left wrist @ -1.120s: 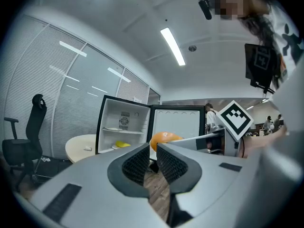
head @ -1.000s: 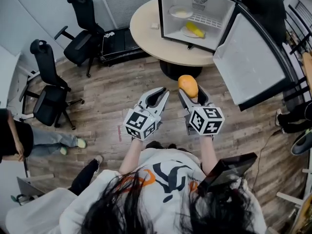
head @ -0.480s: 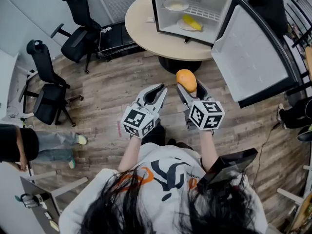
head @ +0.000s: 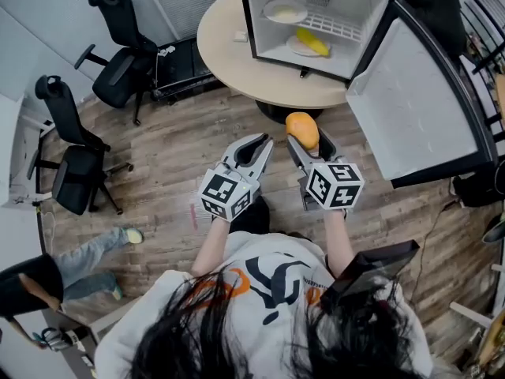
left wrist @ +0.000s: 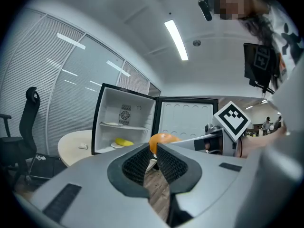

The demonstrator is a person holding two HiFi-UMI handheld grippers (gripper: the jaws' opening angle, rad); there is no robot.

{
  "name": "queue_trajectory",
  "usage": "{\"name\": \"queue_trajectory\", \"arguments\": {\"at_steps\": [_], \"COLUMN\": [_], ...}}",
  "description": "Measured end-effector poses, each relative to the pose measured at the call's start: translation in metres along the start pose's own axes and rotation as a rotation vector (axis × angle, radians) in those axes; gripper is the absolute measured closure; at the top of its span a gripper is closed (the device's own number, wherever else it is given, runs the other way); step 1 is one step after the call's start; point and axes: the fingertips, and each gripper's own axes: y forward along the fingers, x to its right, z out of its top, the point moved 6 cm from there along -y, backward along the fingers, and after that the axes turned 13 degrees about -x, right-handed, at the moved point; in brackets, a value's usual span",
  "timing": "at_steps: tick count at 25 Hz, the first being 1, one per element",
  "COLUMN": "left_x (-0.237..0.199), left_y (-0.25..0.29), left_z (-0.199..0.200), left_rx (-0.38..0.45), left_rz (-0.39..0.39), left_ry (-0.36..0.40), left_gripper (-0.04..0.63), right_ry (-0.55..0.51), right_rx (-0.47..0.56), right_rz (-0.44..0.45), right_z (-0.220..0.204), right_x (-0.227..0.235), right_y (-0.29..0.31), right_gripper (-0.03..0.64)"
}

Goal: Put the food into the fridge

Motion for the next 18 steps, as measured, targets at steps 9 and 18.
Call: {"name": "queue_trajectory", "arguments": {"at_steps": [9, 18], "left_x": [-0.084, -0.172], "left_y": [0.032, 0.050], "left_z": [0.032, 0.048], "left_rx": [-0.002, -0.003], "left_rz": [-0.057, -0.102], "left_ry": [0.025, 0.068], "left_gripper": [0.557, 0.557], "right_ry": [0.038, 0.067], "right_rx": [-0.002, -0.004], "right_rz": [-0.040, -0.075], "right_z": [0.047, 0.083], "right_x": [0.001, -0.006], "right_y": [0.073, 0.149], "right_gripper": [0.291, 0.291]}}
